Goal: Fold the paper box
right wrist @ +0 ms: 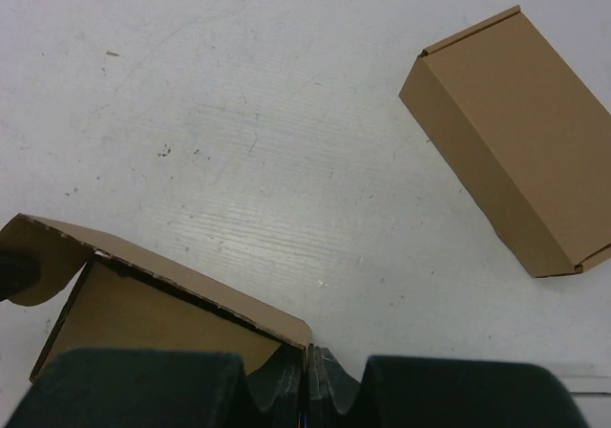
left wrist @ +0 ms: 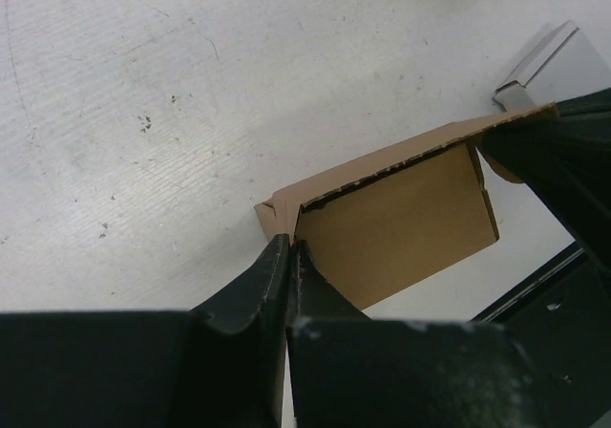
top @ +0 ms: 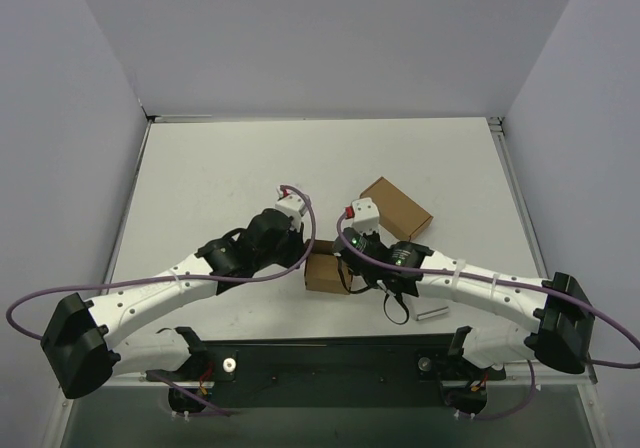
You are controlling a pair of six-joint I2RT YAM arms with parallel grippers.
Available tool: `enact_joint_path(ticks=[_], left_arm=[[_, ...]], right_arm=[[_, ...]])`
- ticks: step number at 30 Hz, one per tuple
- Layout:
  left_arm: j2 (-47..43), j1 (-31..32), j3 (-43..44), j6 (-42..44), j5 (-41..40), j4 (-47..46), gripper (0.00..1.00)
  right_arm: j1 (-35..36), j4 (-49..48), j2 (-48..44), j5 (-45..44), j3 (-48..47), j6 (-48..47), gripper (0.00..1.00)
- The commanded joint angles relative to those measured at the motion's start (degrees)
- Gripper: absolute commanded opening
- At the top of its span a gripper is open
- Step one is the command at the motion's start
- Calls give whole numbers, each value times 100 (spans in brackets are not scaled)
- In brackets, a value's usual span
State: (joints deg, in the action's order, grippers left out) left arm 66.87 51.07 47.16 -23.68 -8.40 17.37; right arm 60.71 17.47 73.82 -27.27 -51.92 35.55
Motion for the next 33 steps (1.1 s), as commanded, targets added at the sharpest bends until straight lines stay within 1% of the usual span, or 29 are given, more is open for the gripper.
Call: enact_joint_path(ticks=[1, 9, 14, 20, 27, 33], left_arm=[[-174, 70, 66, -541, 41, -558, 0], [-122, 237, -110, -936, 14, -857, 0], [-78, 333, -347, -998, -91, -954, 0], [-227, 386, -514, -1112, -249, -1042, 0], [-342, 474, -690, -1358, -302, -1358, 0], [-271, 492, -559, -1385, -293, -1420, 0]], right_arm=[[248, -60, -131, -498, 6, -83, 0], [424, 80, 9, -815, -81, -110, 0], [442, 107, 18, -815, -81, -75, 0], [442, 98, 53, -815, -73, -48, 0], [468, 107, 71, -815, -81, -31, 0], [495, 133, 54, -833, -81, -13, 0]])
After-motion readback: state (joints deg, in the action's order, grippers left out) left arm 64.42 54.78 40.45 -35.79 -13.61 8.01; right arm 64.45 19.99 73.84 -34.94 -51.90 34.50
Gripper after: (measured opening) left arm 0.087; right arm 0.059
